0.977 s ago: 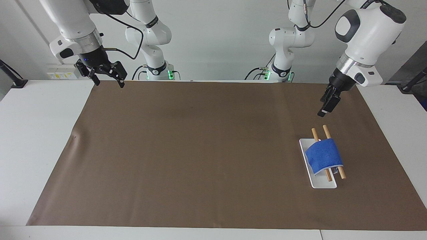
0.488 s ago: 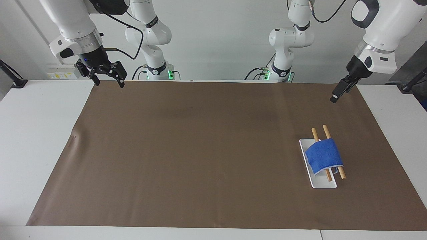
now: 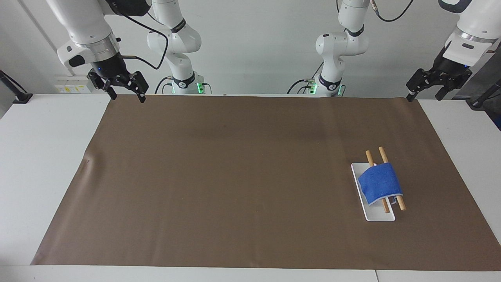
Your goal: Right arm passes towel to left arm to hang
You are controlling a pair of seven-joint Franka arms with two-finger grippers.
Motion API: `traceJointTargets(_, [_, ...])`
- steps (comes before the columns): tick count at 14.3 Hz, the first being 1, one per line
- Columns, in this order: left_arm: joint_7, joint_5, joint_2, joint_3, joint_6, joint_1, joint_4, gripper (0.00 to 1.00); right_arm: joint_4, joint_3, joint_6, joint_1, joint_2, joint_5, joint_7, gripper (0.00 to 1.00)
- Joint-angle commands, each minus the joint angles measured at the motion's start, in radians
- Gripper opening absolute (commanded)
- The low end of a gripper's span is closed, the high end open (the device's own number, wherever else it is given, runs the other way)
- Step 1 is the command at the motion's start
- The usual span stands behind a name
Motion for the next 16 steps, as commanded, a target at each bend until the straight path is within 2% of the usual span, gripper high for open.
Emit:
traceJointTargets(1, [0.011, 0.015, 0.007, -0.037, -0.056, 0.007, 0.035, 1.0, -0.006, 0.003, 0.002, -0.002, -0.004, 0.007, 0.022, 1.0])
traceJointTargets(7, [0.005, 0.015, -0.036, -0.038, -0.074, 0.009, -0.034, 1.0, -0.008, 0.005, 0.002, -0.002, -0.004, 0.007, 0.022, 1.0])
traceJointTargets(16, [0.017, 0.017, -0.035, -0.038, -0.043, 0.004, -0.032, 1.0, -0.014, 0.005, 0.002, -0.002, -0.006, 0.007, 0.022, 1.0])
